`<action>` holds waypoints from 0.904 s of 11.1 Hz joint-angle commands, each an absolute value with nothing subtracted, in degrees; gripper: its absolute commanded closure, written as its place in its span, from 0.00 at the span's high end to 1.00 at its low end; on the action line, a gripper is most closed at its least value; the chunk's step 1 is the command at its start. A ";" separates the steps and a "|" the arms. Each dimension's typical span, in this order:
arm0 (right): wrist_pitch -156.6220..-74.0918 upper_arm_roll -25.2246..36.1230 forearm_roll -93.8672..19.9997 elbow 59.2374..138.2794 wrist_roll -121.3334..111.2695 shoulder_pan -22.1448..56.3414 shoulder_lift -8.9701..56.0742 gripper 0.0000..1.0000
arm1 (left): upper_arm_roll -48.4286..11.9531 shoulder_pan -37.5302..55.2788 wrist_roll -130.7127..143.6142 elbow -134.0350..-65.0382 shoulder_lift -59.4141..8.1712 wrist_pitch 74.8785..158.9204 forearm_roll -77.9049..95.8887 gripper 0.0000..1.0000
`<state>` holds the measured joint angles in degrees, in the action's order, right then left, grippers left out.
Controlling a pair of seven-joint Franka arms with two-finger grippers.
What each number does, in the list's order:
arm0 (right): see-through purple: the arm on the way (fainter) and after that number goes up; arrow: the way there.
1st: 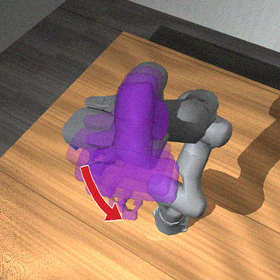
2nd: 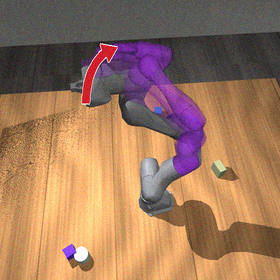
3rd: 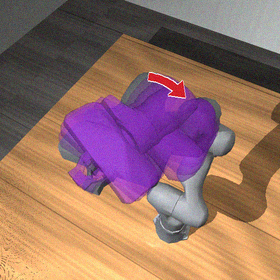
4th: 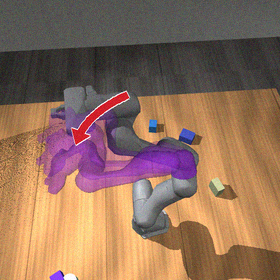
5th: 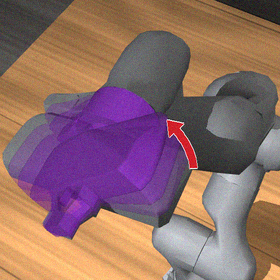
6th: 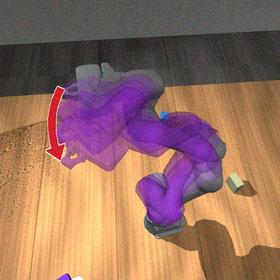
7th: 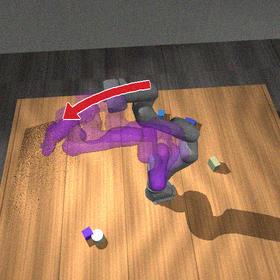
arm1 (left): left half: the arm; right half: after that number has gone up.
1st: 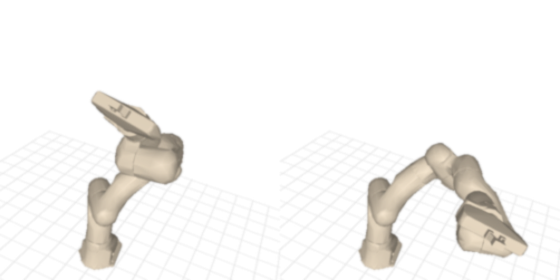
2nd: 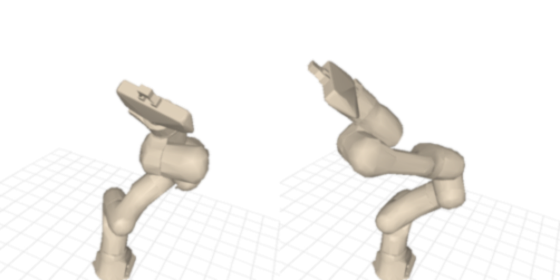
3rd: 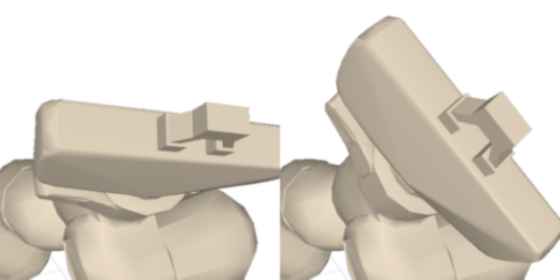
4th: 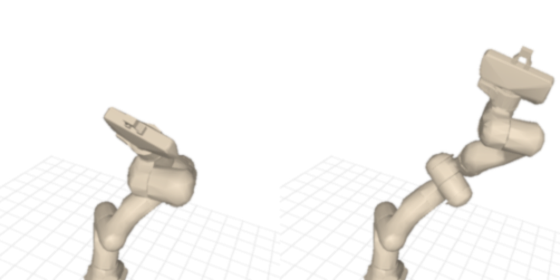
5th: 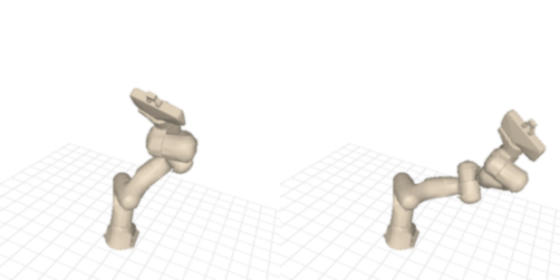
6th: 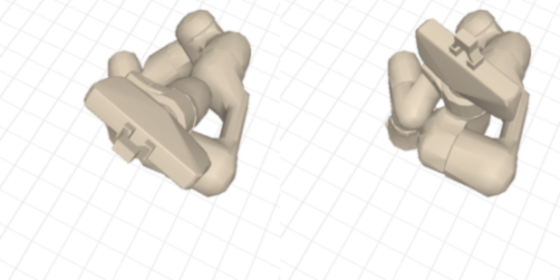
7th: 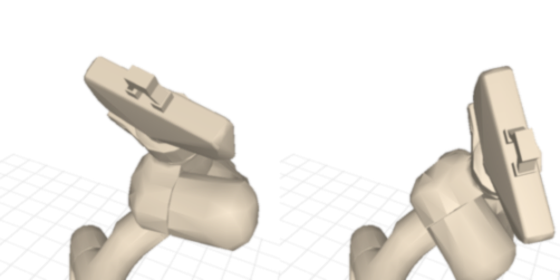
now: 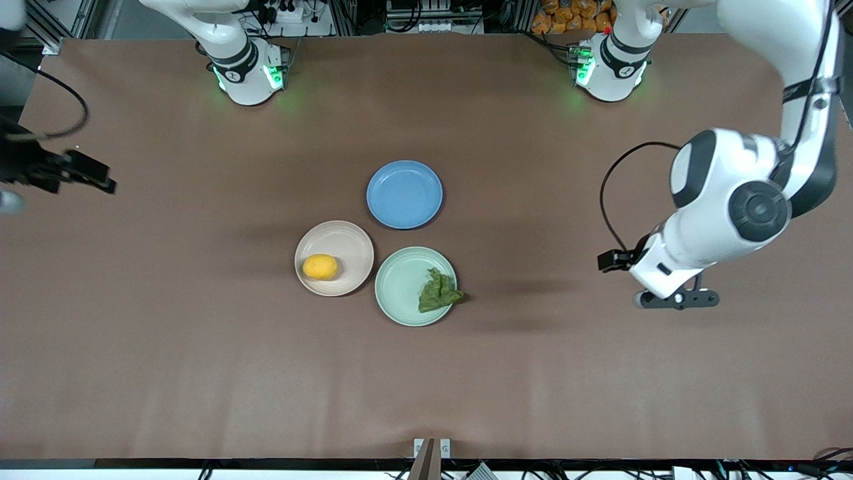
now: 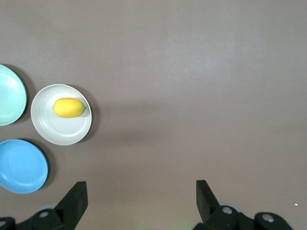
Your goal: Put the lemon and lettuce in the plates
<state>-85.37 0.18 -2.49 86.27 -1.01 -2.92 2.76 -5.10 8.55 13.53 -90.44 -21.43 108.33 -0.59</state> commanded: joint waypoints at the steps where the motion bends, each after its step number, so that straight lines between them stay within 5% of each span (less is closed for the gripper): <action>1: -83.93 0.09 -5.54 87.89 -5.71 -6.15 -0.35 1.00 | -5.36 6.34 9.85 -92.81 -15.40 104.86 -2.64 1.00; 10: -85.87 -0.70 1.05 89.83 2.54 0.17 -0.70 1.00 | -4.30 2.65 7.12 -89.40 -8.53 97.22 -1.50 1.00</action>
